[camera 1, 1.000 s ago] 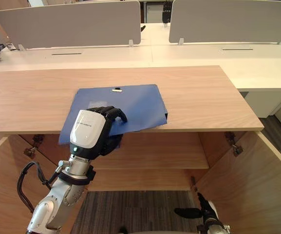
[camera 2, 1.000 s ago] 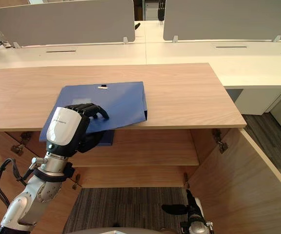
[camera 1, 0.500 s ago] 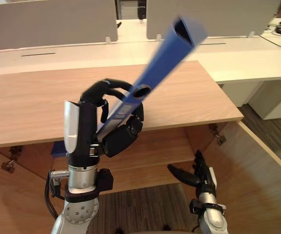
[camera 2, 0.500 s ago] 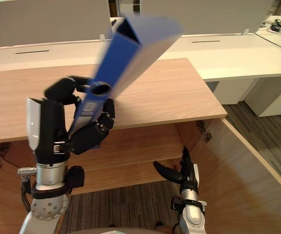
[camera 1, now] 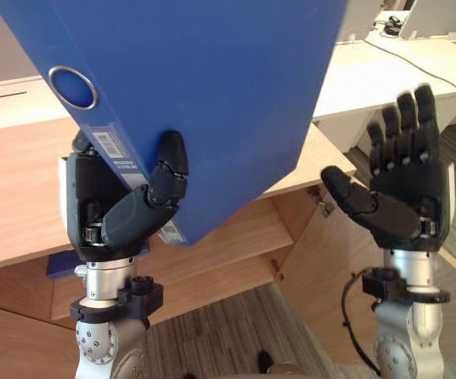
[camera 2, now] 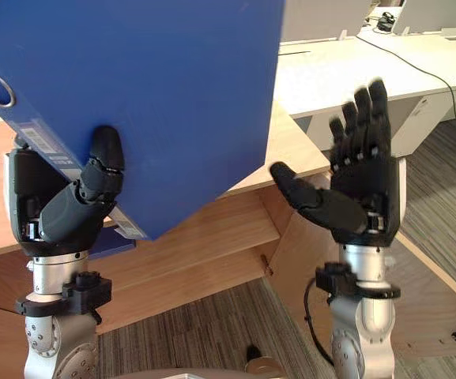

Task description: Walk over to the cabinet, pick up the folder, carry it to the office cabinet, place the folder inside the office cabinet, then close the office cabinet door

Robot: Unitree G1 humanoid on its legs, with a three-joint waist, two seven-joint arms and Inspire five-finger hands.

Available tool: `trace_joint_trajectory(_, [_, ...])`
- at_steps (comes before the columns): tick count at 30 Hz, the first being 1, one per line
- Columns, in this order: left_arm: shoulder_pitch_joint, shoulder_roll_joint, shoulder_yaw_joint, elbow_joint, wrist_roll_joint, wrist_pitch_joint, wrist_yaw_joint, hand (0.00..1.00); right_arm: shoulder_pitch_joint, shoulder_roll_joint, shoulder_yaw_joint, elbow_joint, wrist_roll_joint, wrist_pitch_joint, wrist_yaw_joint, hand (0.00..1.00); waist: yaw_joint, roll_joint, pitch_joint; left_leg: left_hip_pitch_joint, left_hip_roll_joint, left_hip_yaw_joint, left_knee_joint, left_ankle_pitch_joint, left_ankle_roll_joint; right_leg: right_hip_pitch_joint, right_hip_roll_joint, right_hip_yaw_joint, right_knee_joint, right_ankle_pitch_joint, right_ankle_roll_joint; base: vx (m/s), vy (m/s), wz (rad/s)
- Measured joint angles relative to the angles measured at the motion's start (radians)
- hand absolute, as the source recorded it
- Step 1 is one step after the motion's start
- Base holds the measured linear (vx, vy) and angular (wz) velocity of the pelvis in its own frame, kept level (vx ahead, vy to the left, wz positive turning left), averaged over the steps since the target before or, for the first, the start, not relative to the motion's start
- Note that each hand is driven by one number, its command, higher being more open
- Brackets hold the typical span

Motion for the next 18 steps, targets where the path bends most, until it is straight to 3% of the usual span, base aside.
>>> trace_joint_trajectory(3, [-0.001, 0.019, -0.006, 0.012, -0.054, 0.01, -0.037, 0.0, -0.005, -0.037, 0.02, 0.059, 0.0, 0.004, 0.007, 1.0, 0.018, 0.001, 0.0, -0.003, -0.006, -0.03, 0.0, 0.005, 0.006, 0.012, -0.009, -0.028, -0.001, 0.0, 0.0, -0.02, -0.012, 0.26])
trace_joint_trajectory(12, [-0.007, 0.086, -0.014, 0.073, -0.171, 0.043, -0.155, 0.0, -0.118, -0.135, 0.068, 0.229, 0.008, 0.016, 0.024, 1.0, 0.023, 0.008, -0.002, -0.026, -0.022, -0.095, -0.005, 0.025, 0.02, 0.024, -0.031, -0.094, -0.002, -0.001, 0.001, -0.04, -0.007, 0.23])
trace_joint_trajectory(13, [-0.007, 0.103, -0.012, 0.089, -0.2, 0.047, -0.168, 0.0, -0.129, -0.162, 0.082, 0.259, 0.035, 0.023, 0.04, 0.0, 0.025, 0.008, -0.002, -0.029, -0.023, -0.103, -0.005, 0.028, 0.021, 0.026, -0.032, -0.101, -0.002, -0.001, 0.001, -0.04, -0.013, 0.15])
trace_joint_trajectory(18, [-0.007, 0.138, -0.011, 0.114, -0.271, 0.07, -0.216, 0.0, -0.163, -0.228, 0.127, 0.333, 0.071, 0.041, 0.082, 0.0, 0.026, 0.015, -0.006, -0.039, -0.025, -0.125, -0.006, 0.04, 0.023, 0.028, -0.035, -0.126, -0.001, 0.0, 0.001, -0.06, -0.017, 0.15])
